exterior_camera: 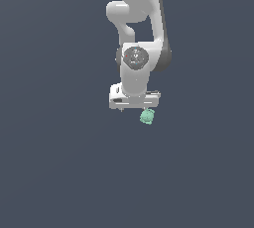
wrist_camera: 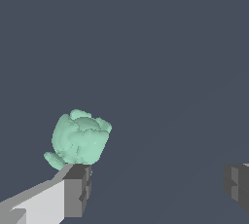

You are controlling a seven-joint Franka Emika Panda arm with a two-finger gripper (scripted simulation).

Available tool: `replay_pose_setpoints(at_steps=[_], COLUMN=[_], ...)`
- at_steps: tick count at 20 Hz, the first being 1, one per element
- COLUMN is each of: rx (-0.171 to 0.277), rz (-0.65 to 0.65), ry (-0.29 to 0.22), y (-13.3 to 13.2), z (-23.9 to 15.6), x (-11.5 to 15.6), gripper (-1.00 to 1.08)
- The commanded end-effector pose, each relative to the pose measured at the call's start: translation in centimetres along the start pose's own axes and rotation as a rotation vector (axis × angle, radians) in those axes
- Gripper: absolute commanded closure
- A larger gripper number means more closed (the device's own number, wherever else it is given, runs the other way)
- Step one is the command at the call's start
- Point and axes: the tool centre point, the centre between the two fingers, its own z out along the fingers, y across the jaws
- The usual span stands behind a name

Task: Pick up the object and move it to a goal position.

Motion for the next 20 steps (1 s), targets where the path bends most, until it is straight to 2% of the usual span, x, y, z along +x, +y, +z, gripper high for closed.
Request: replay_pose_setpoints(at_steps=[1, 10, 20], rx=[0.0, -0.025, -0.026], rz=[0.0, 0.004, 0.037], ry=[0.0, -0.027, -0.014], y=[0.0, 2.5, 1.5], z=[0.0, 0.5, 0.8], x=[0.0, -0.2, -0.1], gripper=[-0.92, -0.92, -0.92])
